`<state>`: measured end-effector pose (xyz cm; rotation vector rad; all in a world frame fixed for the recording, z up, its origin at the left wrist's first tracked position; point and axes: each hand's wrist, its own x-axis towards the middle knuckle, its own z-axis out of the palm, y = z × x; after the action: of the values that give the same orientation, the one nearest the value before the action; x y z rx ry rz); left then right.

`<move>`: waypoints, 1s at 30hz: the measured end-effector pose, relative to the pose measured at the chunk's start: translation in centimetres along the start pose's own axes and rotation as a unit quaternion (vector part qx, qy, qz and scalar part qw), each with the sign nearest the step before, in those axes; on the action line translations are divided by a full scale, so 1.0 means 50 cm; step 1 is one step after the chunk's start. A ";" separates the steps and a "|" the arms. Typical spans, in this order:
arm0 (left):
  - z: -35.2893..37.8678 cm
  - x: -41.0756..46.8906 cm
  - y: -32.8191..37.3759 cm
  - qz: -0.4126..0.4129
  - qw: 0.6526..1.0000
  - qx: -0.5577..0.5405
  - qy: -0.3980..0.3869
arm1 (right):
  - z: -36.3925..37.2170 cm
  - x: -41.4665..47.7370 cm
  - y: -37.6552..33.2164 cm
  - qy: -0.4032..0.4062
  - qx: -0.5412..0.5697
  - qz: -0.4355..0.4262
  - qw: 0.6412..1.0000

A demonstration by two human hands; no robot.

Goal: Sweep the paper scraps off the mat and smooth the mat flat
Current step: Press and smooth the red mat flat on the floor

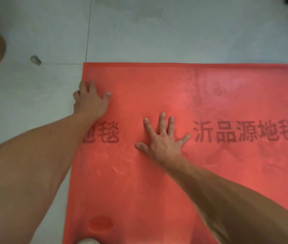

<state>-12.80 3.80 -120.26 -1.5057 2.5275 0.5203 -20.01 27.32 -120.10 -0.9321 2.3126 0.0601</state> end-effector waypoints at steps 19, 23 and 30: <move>0.027 -0.163 -0.069 0.005 0.994 0.025 -0.107 | 0.001 0.003 0.003 -0.002 -0.006 0.004 1.000; 0.035 -0.211 -0.079 -0.003 0.993 0.017 -0.114 | 0.003 0.003 0.005 0.006 -0.002 0.006 1.000; 0.059 -0.290 -0.098 -0.020 0.994 0.008 -0.104 | 0.016 0.001 0.000 0.032 -0.005 0.002 0.999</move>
<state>-1.66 14.67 -119.64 -1.4124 2.3335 0.6138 -19.59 27.51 -120.76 -0.9466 2.3757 0.0430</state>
